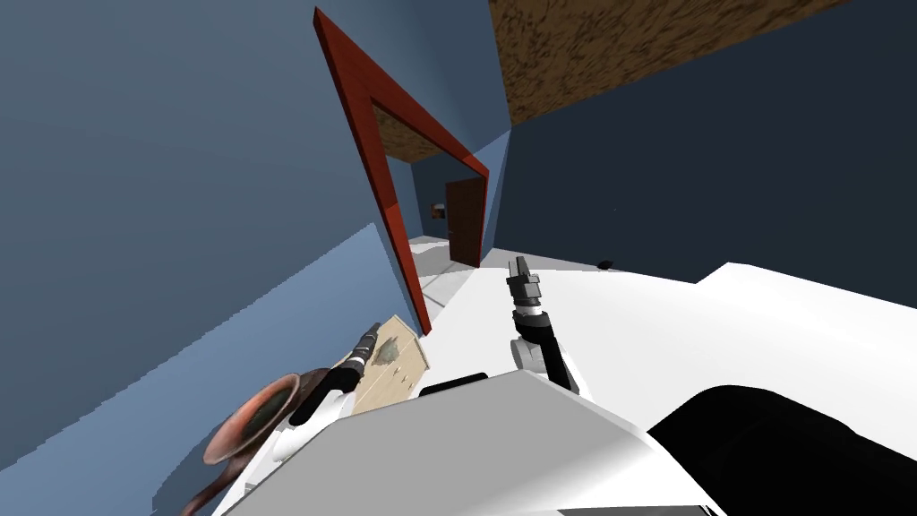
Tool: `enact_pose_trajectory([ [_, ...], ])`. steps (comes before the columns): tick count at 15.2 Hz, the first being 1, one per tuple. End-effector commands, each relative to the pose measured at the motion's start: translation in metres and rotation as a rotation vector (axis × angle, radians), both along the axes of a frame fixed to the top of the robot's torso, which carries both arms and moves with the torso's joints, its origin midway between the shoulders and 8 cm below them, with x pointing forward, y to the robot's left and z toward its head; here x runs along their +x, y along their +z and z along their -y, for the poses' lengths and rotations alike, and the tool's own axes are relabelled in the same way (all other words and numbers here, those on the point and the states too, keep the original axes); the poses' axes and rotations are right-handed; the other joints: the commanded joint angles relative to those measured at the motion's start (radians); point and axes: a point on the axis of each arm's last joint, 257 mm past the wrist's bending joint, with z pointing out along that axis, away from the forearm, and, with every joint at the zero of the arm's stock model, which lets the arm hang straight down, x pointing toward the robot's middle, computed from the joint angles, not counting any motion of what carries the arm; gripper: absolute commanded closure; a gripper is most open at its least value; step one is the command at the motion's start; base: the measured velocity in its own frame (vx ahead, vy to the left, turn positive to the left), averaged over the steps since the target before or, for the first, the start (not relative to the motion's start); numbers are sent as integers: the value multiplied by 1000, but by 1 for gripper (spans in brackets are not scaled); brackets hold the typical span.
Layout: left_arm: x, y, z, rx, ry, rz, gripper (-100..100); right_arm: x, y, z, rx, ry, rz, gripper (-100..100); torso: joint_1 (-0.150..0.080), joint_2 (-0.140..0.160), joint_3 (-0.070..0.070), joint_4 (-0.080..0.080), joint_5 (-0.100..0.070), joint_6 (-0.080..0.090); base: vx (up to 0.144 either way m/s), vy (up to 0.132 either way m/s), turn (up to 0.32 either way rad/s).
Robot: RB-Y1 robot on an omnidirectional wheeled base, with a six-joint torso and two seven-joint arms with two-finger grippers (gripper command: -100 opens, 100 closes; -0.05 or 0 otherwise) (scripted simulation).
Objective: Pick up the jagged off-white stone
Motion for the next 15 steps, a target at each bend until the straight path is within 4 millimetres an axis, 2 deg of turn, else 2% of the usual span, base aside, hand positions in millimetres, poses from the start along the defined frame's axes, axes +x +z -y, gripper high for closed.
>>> enact_pose_trajectory([
  [1, -2, -11, -3, 4, 1, -37, -100, 0, 0, 0, 0, 0, 0, 0, 0, 0, 0, 0, 0, 0, 29, 7, -29],
  [2, -9, -32, -7, 14, 3, -102, -100, 0, 0, 0, 0, 0, 0, 0, 0, 0, 0, 0, 0, 0, 36, 7, -82],
  [3, -11, -34, -8, 13, 4, -114, -100, 0, 0, 0, 0, 0, 0, 0, 0, 0, 0, 0, 0, 0, 41, 10, -98],
  [4, -17, -51, -12, 22, 3, -165, -100, 0, 0, 0, 0, 0, 0, 0, 0, 0, 0, 0, 0, 0, 53, 10, -113],
  [6, -21, -56, -12, 19, 4, -189, -100, 0, 0, 0, 0, 0, 0, 0, 0, -1, 0, 0, 0, 0, 47, 10, -75],
  [7, -29, -73, -15, 26, 2, -244, -100, 0, 0, 0, 0, 0, 0, 0, 0, 0, 0, 0, 0, 0, 39, 11, -71],
  [9, -32, -77, -15, 24, 3, -263, -100, 0, 0, 0, 0, 0, 0, 0, 0, 0, 0, 0, 0, 0, 37, 10, -64],
  [10, -42, -94, -18, 29, 0, -322, -100, 0, 0, 0, 0, 0, 0, 0, 0, 0, 0, 0, 0, 0, 36, 10, -88],
  [11, -44, -97, -18, 27, 1, -336, -100, 0, 0, 0, 0, 0, 0, 0, 0, 0, 0, 0, 0, 0, 38, 12, -101],
  [12, -53, -111, -21, 31, -4, -383, -100, 0, 0, 0, 0, 0, 0, 0, 0, 0, 0, 0, 0, 0, 48, 17, -125],
  [14, -57, -115, -20, 28, -3, -406, -100, 0, 0, 0, 0, 0, 0, 0, 0, 0, 0, 0, 0, 0, 45, 16, -66],
  [15, -69, -131, -22, 28, -9, -469, -100, 0, 0, 0, 0, 0, 0, 0, 0, 0, 0, 0, 0, 0, 42, 7, -95],
])
